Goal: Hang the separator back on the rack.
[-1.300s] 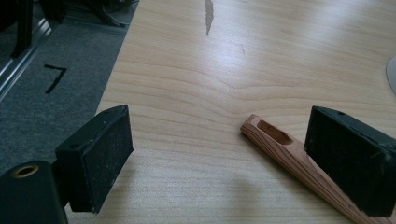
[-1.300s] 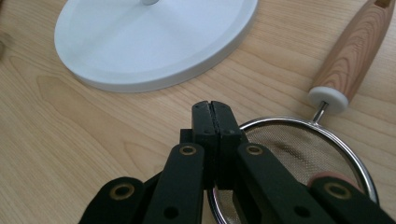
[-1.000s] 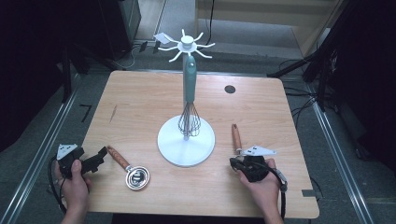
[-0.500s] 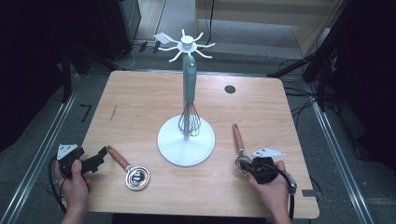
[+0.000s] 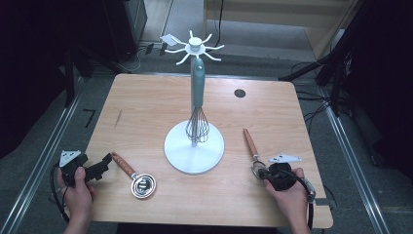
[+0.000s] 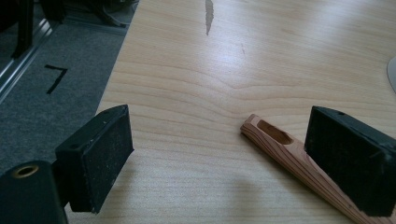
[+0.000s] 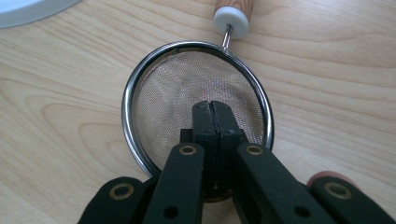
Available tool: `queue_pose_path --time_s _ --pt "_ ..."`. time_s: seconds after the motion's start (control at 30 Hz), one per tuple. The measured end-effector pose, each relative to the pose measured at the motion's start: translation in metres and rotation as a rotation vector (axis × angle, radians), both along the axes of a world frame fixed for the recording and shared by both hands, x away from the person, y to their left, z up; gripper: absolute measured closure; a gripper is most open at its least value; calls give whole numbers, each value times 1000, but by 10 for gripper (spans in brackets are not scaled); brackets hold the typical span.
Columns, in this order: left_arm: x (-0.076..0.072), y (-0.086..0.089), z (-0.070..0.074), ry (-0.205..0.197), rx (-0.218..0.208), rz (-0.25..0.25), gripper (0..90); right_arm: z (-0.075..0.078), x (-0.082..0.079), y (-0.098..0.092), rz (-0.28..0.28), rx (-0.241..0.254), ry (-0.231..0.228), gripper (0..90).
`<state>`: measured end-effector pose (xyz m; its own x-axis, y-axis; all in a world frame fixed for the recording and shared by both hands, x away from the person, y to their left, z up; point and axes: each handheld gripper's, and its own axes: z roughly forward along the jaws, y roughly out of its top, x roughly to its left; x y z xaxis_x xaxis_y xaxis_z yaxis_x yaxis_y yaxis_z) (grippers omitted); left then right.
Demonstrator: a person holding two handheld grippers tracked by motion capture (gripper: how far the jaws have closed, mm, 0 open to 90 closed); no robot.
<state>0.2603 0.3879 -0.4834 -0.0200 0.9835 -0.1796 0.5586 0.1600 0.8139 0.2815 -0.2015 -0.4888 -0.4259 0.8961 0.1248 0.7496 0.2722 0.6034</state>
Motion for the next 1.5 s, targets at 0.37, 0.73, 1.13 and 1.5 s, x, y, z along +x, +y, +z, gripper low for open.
queue_pose_path --time_s 0.37,0.73,1.13,1.5 --pt "0 0 0 0 0 0 80 -1 7 -16 -28 -34 -24 900" --pt "0 0 0 1 -1 0 80 -2 14 -31 -62 -56 -43 900" --pt "0 0 0 -1 -4 0 80 14 17 -26 -14 -63 -42 778" --pt "0 0 0 -1 0 1 80 34 37 -22 47 -120 23 660"
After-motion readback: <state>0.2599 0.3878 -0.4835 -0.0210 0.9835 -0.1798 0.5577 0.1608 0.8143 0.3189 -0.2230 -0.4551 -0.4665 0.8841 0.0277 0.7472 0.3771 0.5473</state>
